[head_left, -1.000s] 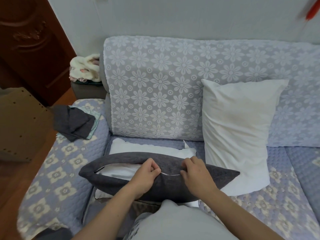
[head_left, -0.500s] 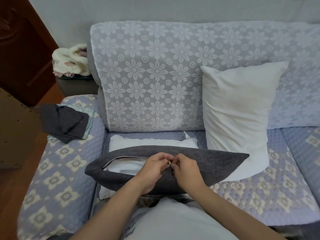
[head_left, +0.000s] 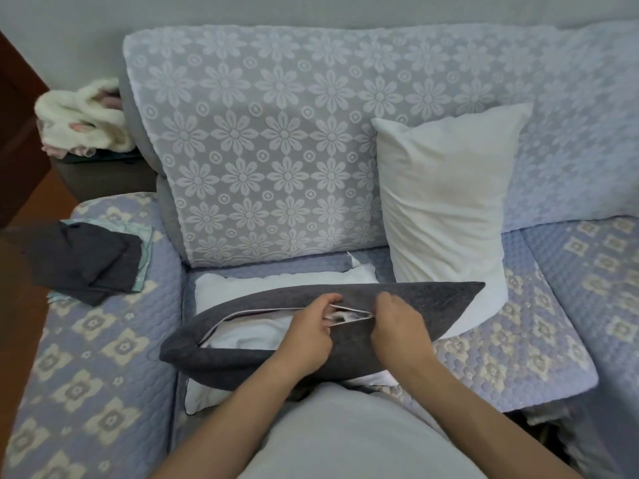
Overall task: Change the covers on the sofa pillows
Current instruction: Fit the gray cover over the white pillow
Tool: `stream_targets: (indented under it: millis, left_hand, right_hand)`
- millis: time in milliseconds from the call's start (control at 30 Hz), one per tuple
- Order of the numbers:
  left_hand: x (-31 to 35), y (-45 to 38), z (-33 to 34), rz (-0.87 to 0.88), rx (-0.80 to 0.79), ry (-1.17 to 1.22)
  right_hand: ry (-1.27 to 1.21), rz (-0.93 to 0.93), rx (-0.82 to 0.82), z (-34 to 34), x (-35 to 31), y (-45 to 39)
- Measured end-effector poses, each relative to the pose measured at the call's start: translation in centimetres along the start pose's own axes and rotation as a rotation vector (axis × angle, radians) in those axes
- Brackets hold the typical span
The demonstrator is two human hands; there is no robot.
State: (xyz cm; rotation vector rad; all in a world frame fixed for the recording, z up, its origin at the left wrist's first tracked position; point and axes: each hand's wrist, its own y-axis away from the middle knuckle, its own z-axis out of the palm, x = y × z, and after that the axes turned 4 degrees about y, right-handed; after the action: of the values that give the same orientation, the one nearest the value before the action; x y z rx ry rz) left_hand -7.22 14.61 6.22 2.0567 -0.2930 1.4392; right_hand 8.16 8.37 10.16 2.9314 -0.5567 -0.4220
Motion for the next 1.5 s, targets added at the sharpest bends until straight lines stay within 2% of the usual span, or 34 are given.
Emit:
stream_targets:
  millis: [67, 133, 267, 400, 467, 533, 600, 700, 833, 933, 1000, 1067, 1133, 1300, 1500]
  left_hand:
    - [0.0, -0.3, -0.8, -0.023, -0.009, 0.032]
    - [0.3, -0.6, -1.3, -0.027, -0.043, 0.081]
    - [0.8, -0.8, -0.6, -0.07, -0.213, 0.227]
    - [0.6, -1.6, 0.0, -0.144, -0.409, 0.121]
    - [1.0, -1.8, 0.4, -0.155, -0.428, 0.04]
    - [1.4, -2.2, 0.9, -0.128, -0.359, 0.126]
    - [1.9, -2.3, 1.2, -0.085, -0.222, 0.211]
    - [2.2, -2.5, 1.7, -0.045, -0.042, 0.078]
    - [2.8, -2.7, 3.2, -0.031, -0.035, -0.055]
    - [3.2, -3.0, 3.6, -0.087, 0.119, -0.063]
    - [3.3, -3.1, 3.5, -0.117, 0.186, -0.016]
    - [3.4, -3.0, 3.4, -0.115, 0.204, 0.021]
    - [3.7, -2.8, 3.5, -0.105, 0.205, -0.001]
    - [4.0, -2.2, 3.8, -0.119, 0.283, -0.103]
    - [4.4, -1.6, 4.1, -0.106, 0.338, -0.107]
  right_hand:
    - [-0.057, 0.093, -0.027, -1.0, 1.2, -0.5]
    - [-0.176, 0.111, -0.045, -1.3, 1.4, -0.8]
    - [-0.294, 0.153, -0.073, -1.4, 1.4, -0.8]
    - [-0.309, 0.134, -0.116, -1.6, 1.4, -1.4]
    - [-0.319, 0.094, -0.154, -1.6, 0.9, -1.6]
    - [-0.34, 0.066, -0.175, -1.6, 0.5, -1.9]
    - [-0.383, 0.076, -0.158, -1.7, 0.7, -2.3]
    - [-0.456, 0.112, -0.13, -2.0, 1.2, -2.9]
    - [-0.489, 0.116, -0.183, -1.6, 1.4, -3.1]
    - [-0.563, 0.053, -0.187, -1.6, 2.2, -3.4]
    - [-0.461, -0.059, -0.118, -1.6, 3.5, -3.8]
    - [-0.223, -0.212, -0.072, -1.3, 4.6, -4.1]
    - [-0.095, -0.288, -0.07, -0.6, 4.8, -4.1]
    - [-0.099, -0.373, 0.01, 0.6, 4.7, -4.9]
    - [-0.14, -0.416, -0.035, 0.4, 5.2, -5.5]
